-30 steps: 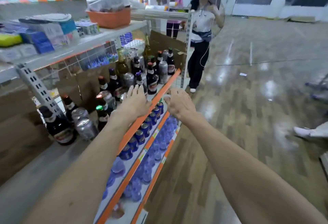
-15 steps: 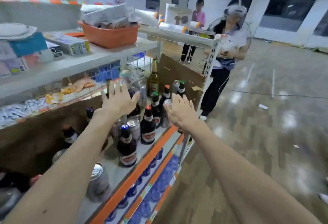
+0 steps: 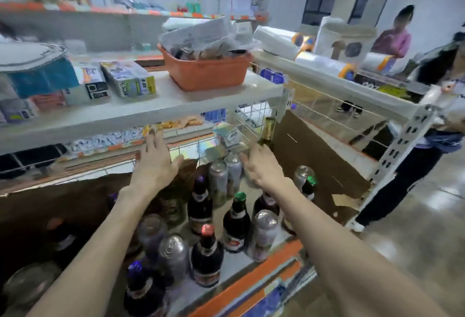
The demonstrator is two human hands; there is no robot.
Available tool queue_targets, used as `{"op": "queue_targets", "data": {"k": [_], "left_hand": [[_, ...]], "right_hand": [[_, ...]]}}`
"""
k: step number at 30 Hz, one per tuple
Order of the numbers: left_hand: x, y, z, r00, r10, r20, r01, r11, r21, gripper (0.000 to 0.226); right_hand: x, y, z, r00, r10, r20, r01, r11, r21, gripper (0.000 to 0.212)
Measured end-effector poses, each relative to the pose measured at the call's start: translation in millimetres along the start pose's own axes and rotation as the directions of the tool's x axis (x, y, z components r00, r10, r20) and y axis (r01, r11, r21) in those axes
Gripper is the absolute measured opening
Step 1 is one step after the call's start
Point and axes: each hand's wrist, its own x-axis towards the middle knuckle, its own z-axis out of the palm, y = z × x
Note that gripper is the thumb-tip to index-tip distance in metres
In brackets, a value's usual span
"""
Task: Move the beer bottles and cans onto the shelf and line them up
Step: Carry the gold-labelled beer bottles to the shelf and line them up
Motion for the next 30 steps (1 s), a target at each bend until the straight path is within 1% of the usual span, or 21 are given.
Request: {"op": "queue_targets", "data": {"k": [2,5,7,9,11,14,15,17,20,22,25,27,30], "left_hand": [[5,1,9,0.987,-0.143,-0.071,0.134,0.984,-0.119,0.069],[11,-2,24,0.938,-0.333,-0.098,0.301,0.921,-0.248,0.046],[11,-1,31,0.913,-0.397,-0.093,0.363,0.895,-0.261,0.034],[10,4,38,0.896,-0.436,-0.091,0.402,0.879,-0.255,0.025],[13,9,46,0.889,-0.435,-0.142,0.388,0.881,-0.271,0.029],[17,19,53,0.874,-0.438,-0.209,0.374,0.882,-0.286,0.030],[19,20,55,0.866,-0.443,-0.232,0.372,0.881,-0.292,0.028],[19,23,56,0.860,-0.456,-0.230,0.380,0.872,-0.308,0.027],[21,26,58,0.860,-0.462,-0.218,0.381,0.864,-0.330,0.025],[23,27,58,0.854,-0.468,-0.227,0.391,0.865,-0.314,0.027],[23,26,58,0.863,-0.457,-0.216,0.381,0.869,-0.314,0.027],[23,26,58,0.867,-0.451,-0.210,0.375,0.870,-0.322,0.026],[24,31,59,0.870,-0.440,-0.221,0.368,0.879,-0.303,0.027]], "right_hand": [[27,12,3,0.998,-0.048,0.027,0.047,0.998,0.035,0.051],[55,31,4,0.997,-0.069,0.032,0.065,0.992,0.105,0.041],[64,41,4,0.995,-0.087,0.037,0.081,0.986,0.142,0.041],[72,50,3,0.993,-0.113,0.039,0.107,0.984,0.140,0.042],[80,57,1,0.991,-0.130,0.039,0.125,0.985,0.115,0.043],[91,66,1,0.997,-0.069,0.033,0.067,0.995,0.071,0.036],[94,68,0,0.997,-0.079,0.006,0.078,0.996,0.044,0.035],[96,71,-2,0.995,-0.085,-0.061,0.085,0.996,0.005,0.036],[99,77,-4,0.986,-0.011,-0.164,0.018,0.999,0.041,0.031],[103,80,-3,0.979,0.034,-0.199,-0.022,0.998,0.060,0.034],[112,83,-2,0.984,0.130,-0.125,-0.109,0.981,0.163,0.046],[119,84,-1,0.981,0.186,-0.064,-0.162,0.950,0.268,0.046],[132,86,2,0.970,0.243,-0.030,-0.212,0.896,0.391,0.040]]}}
